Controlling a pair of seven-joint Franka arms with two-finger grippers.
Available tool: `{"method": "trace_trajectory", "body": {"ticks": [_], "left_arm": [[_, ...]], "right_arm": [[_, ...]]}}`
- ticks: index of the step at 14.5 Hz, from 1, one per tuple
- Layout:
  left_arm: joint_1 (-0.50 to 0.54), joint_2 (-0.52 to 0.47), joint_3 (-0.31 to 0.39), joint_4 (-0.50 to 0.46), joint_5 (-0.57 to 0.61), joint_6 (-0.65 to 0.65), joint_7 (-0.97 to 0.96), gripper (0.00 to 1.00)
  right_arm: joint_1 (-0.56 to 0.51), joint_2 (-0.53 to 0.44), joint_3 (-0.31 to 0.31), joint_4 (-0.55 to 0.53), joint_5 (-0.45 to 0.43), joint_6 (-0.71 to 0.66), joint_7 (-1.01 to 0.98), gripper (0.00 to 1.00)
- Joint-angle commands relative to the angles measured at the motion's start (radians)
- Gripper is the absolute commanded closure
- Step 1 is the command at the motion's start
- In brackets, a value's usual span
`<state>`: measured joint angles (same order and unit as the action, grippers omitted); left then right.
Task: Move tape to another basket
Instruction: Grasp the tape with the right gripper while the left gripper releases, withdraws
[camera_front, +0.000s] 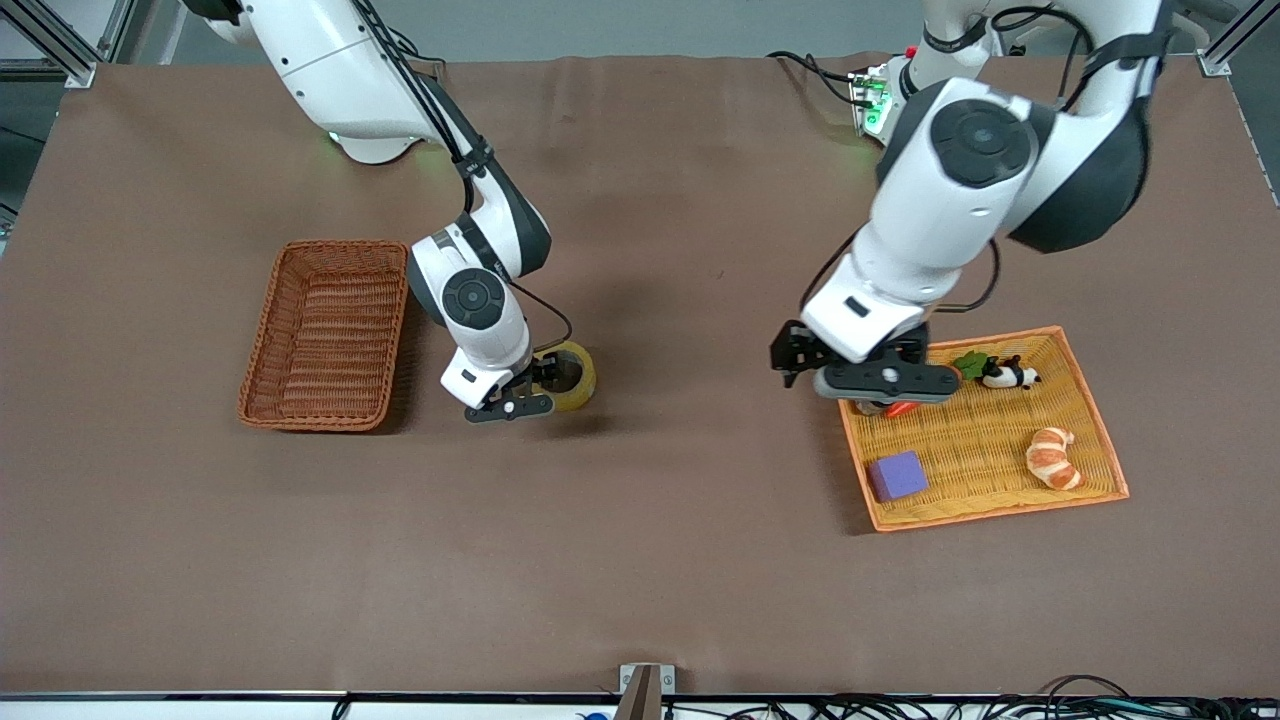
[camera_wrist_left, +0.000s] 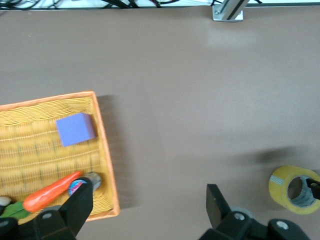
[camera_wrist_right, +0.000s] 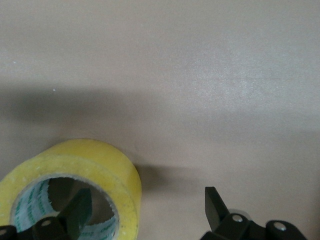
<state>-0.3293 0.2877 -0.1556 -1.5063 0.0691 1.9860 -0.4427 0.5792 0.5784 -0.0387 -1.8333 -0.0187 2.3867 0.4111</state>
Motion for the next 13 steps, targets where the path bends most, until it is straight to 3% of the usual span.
{"method": "trace_trajectory", "body": {"ticks": [1,3,4,5,7,8,10,13], "left_arm": [[0.077,-0.073,-0.012,-0.029,-0.006,-0.065,0.019,0.00],[0.142,-0.107,-0.010,-0.028,-0.073,-0.093,0.027,0.00],[0.165,-0.122,-0.010,-0.028,-0.084,-0.095,0.060,0.00],[0.182,-0.142,-0.010,-0.034,-0.086,-0.107,0.103,0.00],[0.208,-0.171,-0.010,-0.038,-0.085,-0.188,0.143,0.00],[0.222,-0.183,-0.012,-0.040,-0.086,-0.197,0.159,0.00],[0.227,-0.202,-0.012,-0.041,-0.086,-0.217,0.174,0.00],[0.240,-0.260,-0.013,-0.096,-0.086,-0.250,0.187,0.00]], "right_arm": [[-0.004,0.003,0.000,-0.055,0.037,0.096,0.008,0.00],[-0.005,0.003,0.000,-0.090,0.039,0.152,0.009,0.05],[-0.004,0.001,0.000,-0.092,0.039,0.151,0.008,0.14],[-0.002,0.001,0.000,-0.093,0.039,0.149,0.008,0.33],[-0.001,-0.003,-0.001,-0.093,0.039,0.140,0.006,0.86],[0.002,-0.005,-0.001,-0.092,0.039,0.137,0.006,0.94],[-0.001,-0.003,-0.001,-0.080,0.039,0.135,0.002,1.00],[-0.001,-0.011,-0.001,-0.064,0.037,0.100,0.003,1.00]]}}
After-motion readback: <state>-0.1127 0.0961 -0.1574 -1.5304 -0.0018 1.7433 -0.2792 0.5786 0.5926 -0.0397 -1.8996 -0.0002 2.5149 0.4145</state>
